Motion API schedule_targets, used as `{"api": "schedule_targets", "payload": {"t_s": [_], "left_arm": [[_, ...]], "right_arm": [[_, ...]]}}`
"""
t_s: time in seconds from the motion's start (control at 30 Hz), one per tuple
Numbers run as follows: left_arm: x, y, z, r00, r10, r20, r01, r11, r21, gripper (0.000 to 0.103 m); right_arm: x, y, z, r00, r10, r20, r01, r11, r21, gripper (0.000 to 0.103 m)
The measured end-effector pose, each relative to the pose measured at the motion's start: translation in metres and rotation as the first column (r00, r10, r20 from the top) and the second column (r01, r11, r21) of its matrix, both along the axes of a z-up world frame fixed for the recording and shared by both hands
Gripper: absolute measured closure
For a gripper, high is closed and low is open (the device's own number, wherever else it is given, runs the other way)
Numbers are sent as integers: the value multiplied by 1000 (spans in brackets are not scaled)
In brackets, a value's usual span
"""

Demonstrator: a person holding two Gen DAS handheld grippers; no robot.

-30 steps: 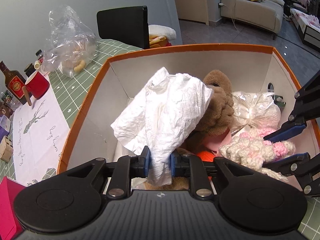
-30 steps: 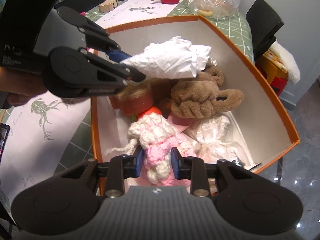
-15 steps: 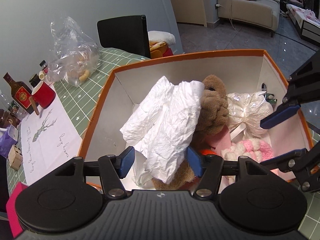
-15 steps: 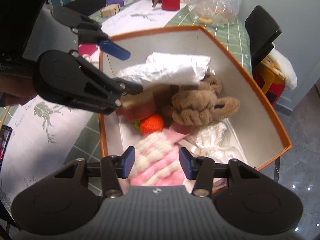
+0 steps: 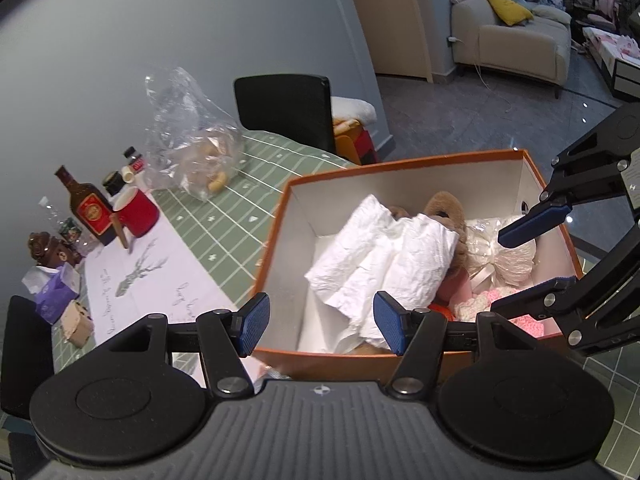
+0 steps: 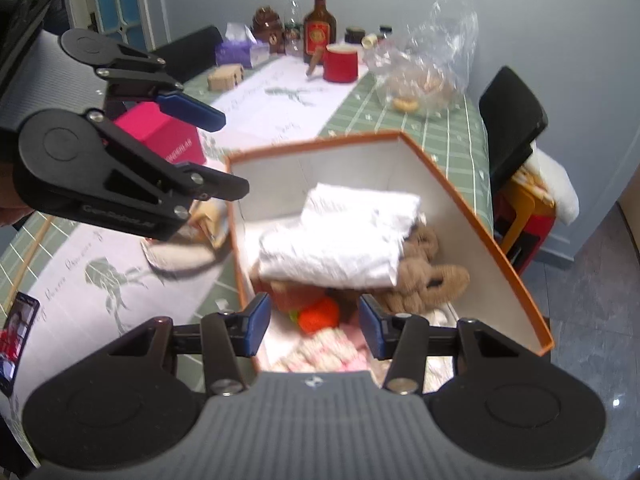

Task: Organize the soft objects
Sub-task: 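Open both grippers to release the tissue and pouch into the box, then move both tools back toward the Deeyeo snack bag and white bath mitt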

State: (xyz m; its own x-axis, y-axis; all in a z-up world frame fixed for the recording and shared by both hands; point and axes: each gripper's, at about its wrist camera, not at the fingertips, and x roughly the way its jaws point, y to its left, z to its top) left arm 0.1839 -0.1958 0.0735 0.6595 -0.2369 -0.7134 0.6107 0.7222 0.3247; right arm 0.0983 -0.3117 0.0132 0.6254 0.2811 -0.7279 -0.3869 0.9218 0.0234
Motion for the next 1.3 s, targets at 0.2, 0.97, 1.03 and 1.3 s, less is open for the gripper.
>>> {"api": "schedule_targets", "payload": {"t_s": [0.2,0.97,1.03,1.3], "left_arm": [[-14,31,28,999,33,37,-30,997,-64,33],[-45,141,-25,985,169,-27,-171,964,-202,30],[-43,147,-33,984,170,-41,-175,961,-213,30],[-31,159,-67,986,160,-49,-167,960,-222,23]], "right_arm": [[-9,19,15,999,28,47,-28,1000,2,54],[-31,107,-7,972,211,99,-205,976,-74,54],[-32,116,-16,969,232,79,-226,971,-82,54],[-30,147,-65,968,252,-1,-250,959,-132,54]]}}
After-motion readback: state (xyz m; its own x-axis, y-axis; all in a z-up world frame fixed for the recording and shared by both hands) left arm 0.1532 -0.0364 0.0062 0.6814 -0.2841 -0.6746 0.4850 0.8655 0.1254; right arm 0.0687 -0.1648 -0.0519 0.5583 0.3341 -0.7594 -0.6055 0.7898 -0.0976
